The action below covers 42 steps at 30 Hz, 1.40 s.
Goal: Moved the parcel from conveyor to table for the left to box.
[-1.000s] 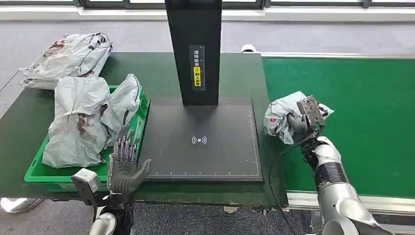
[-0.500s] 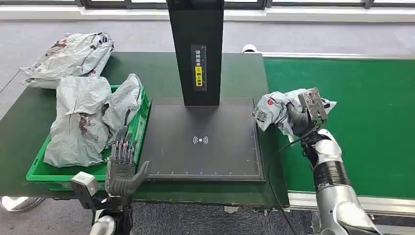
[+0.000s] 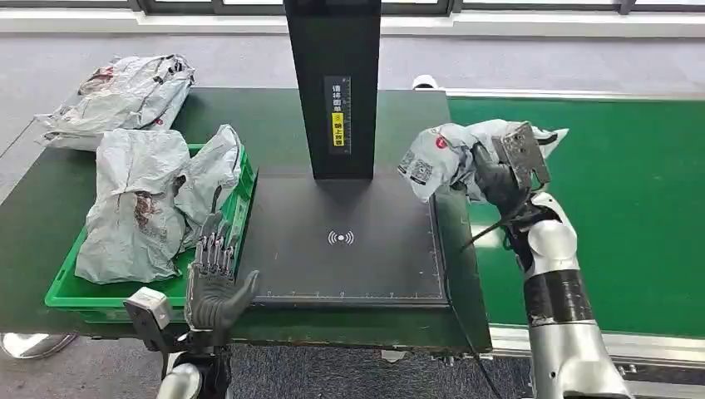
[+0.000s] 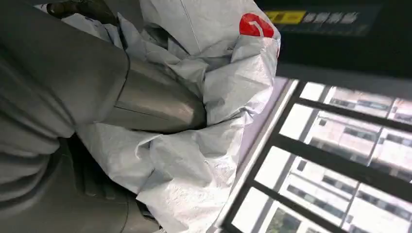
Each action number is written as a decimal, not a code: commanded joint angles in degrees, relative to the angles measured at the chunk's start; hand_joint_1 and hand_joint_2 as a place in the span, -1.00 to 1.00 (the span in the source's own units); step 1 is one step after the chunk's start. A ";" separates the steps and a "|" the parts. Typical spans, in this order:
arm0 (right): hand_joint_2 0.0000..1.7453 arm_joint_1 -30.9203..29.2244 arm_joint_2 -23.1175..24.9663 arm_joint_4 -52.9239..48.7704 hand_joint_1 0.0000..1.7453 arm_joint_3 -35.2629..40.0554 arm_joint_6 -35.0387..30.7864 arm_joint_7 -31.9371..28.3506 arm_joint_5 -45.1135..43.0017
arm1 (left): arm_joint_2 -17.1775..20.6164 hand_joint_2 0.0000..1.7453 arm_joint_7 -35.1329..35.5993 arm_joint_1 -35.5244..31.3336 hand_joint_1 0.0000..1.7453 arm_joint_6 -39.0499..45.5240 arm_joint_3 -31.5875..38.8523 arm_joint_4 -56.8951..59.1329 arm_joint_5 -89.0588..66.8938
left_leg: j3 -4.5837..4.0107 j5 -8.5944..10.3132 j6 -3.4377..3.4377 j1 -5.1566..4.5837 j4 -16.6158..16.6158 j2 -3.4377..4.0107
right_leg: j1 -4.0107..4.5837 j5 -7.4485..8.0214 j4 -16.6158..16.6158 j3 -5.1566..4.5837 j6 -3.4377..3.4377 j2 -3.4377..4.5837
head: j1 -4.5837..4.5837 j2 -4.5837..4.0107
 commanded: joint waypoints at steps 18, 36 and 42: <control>1.00 -20.24 16.49 40.68 1.00 22.85 -2.52 -1.58 -5.32 | 3.74 1.00 -1.39 -9.49 -1.00 -3.02 -5.00 11.84 2.07 | 0.22 0.15 0.09 -0.06 -0.20 0.17 | 0.00 0.07 -0.12 0.15 -0.01 -0.14 | -0.02 -0.02; 1.00 -12.86 16.46 43.92 -1.00 23.40 0.75 3.42 -8.64 | 4.14 1.00 0.02 -9.89 -1.00 -2.66 -2.89 10.45 3.13 | 0.15 0.15 0.07 -0.03 -0.14 -0.11 | 0.03 0.03 -0.12 0.16 -0.01 -0.36 | -0.02 -0.02; -1.00 -11.53 13.05 38.14 -1.00 25.60 -2.20 0.94 -5.29 | 3.52 1.00 0.17 -7.10 -1.00 -1.84 -0.82 8.48 2.84 | 0.16 0.17 0.12 -0.07 -0.17 -0.04 | 0.01 0.05 -0.16 0.17 0.02 -0.39 | -0.02 0.00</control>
